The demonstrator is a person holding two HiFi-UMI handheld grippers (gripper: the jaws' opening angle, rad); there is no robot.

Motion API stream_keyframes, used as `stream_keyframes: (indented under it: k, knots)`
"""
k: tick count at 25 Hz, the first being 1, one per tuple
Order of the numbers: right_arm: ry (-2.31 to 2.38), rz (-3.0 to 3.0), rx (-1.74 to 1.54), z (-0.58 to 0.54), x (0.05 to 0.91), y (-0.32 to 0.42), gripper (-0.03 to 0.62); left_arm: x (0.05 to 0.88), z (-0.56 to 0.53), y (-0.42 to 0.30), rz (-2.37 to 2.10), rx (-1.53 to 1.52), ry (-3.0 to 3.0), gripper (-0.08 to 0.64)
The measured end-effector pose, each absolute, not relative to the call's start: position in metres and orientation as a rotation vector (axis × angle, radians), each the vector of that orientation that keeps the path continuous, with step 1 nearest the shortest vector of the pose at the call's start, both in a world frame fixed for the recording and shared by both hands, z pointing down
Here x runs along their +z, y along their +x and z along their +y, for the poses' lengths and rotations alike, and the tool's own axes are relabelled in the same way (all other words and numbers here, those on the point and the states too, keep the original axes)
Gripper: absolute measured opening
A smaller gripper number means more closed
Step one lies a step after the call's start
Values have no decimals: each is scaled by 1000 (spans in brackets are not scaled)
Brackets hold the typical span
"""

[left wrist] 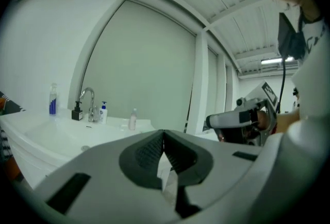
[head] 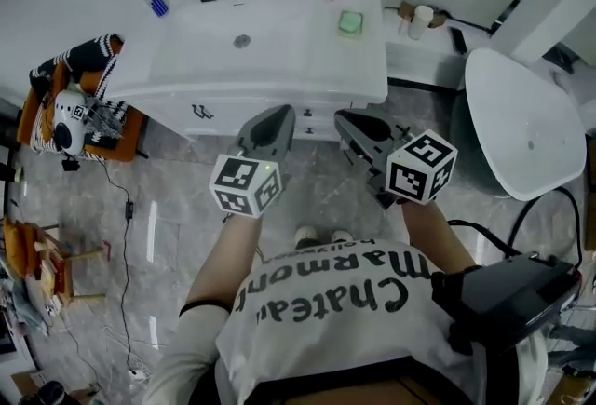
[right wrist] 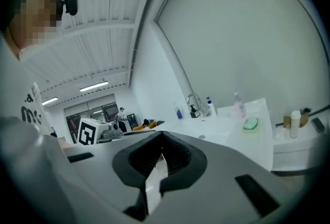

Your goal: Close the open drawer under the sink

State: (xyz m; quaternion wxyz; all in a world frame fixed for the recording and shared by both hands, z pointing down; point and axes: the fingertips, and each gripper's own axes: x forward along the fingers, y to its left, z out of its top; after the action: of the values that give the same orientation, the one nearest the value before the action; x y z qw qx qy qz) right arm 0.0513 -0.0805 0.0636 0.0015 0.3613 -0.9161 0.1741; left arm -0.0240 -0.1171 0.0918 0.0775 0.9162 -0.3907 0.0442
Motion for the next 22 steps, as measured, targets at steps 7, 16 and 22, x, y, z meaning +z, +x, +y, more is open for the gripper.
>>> stream_keyframes:
  k: [7, 16, 22]
  knots:
    - [1070, -2826, 392, -50, 43, 46, 11, 48, -80, -49, -1165, 98, 2794, 9]
    - [1157, -2761, 494, -20, 79, 65, 11, 87, -33, -67, -1130, 216, 2732, 9]
    - [1240, -2673, 583, -10, 102, 83, 11, 114, -23, -70, -1103, 276, 2679, 9]
